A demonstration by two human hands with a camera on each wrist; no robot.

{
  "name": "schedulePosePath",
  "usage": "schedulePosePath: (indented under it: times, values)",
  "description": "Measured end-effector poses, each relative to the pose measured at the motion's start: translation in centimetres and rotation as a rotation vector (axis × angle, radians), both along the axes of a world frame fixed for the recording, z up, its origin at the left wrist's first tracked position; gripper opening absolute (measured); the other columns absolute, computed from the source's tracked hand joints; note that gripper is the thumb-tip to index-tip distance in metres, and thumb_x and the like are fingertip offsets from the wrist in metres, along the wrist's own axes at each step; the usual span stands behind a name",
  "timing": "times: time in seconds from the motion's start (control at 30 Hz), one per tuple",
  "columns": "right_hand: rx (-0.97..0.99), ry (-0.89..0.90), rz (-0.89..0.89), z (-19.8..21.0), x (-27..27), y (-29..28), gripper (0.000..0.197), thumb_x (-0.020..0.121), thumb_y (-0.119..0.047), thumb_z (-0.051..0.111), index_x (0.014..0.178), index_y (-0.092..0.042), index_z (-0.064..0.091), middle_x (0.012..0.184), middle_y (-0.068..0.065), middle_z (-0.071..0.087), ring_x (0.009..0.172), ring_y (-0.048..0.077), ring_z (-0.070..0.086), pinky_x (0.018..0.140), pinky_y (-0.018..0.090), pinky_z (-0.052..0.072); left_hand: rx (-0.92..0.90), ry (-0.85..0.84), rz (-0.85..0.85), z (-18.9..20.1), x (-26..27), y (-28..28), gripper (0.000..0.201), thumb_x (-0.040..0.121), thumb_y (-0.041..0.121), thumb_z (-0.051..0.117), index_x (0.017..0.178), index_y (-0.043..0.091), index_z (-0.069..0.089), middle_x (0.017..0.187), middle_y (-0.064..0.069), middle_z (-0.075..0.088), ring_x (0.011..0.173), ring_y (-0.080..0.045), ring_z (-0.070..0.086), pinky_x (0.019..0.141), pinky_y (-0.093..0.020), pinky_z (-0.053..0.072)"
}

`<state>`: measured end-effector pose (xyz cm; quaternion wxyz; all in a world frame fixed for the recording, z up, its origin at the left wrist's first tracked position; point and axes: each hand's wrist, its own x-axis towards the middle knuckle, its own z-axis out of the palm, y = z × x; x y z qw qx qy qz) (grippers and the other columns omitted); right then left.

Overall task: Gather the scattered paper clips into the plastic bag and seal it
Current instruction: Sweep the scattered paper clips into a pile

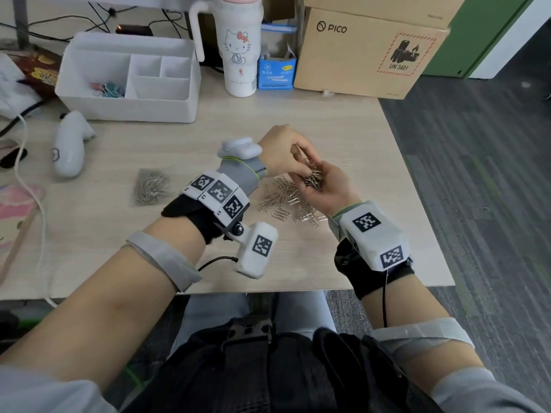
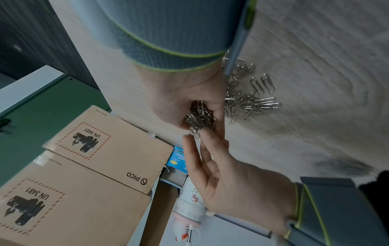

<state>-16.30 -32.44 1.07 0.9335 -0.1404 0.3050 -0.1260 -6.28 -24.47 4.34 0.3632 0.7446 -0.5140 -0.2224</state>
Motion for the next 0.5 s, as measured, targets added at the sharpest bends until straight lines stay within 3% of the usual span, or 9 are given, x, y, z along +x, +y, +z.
schedulePosePath:
  times: [0.13, 0.27, 0.37, 0.5]
  values:
    - [0.055, -0.040, -0.005, 0.2, 1.1, 0.9, 0.033, 0.096, -0.007, 0.032, 0.088, 0.012, 0.058, 0.083, 0.030, 0.065, 0.098, 0.039, 0.059, 0.072, 0.045, 0.056, -0.071, -0.023, 0.173, 0.4, 2.1, 2.2, 0.022, 0.068, 0.015, 0.076, 0.090, 0.016, 0.073, 0.078, 0.001, 0.069, 0.053, 0.010, 0.055, 0.060, -0.006, 0.043]
    - [0.012, -0.033, 0.041, 0.4, 2.1, 1.6, 0.032, 0.097, -0.008, 0.030, 0.094, 0.011, 0.055, 0.097, 0.027, 0.061, 0.125, 0.036, 0.048, 0.100, 0.041, 0.045, -0.001, -0.125, 0.474, -0.1, 4.3, 5.0, 0.016, 0.070, 0.023, 0.073, 0.085, 0.018, 0.072, 0.074, -0.001, 0.067, 0.065, -0.008, 0.056, 0.068, -0.022, 0.042]
    - [-0.015, -0.020, 0.083, 0.3, 2.9, 2.5, 0.030, 0.096, -0.008, 0.031, 0.093, 0.009, 0.056, 0.095, 0.025, 0.062, 0.125, 0.036, 0.048, 0.103, 0.041, 0.043, 0.115, -0.142, 0.582, -0.3, 5.4, 7.1, 0.020, 0.066, 0.033, 0.076, 0.070, 0.016, 0.068, 0.059, 0.009, 0.054, 0.071, -0.016, 0.056, 0.067, -0.024, 0.041]
    - [-0.014, -0.009, 0.128, 0.0, 3.7, 3.9, 0.028, 0.095, -0.006, 0.034, 0.095, 0.008, 0.058, 0.094, 0.023, 0.064, 0.103, 0.038, 0.059, 0.096, 0.042, 0.046, 0.359, -0.186, 0.569, -0.7, 5.7, 8.9, 0.038, 0.061, 0.049, 0.076, 0.053, 0.020, 0.054, 0.060, 0.006, 0.056, 0.068, -0.019, 0.055, 0.063, -0.027, 0.037]
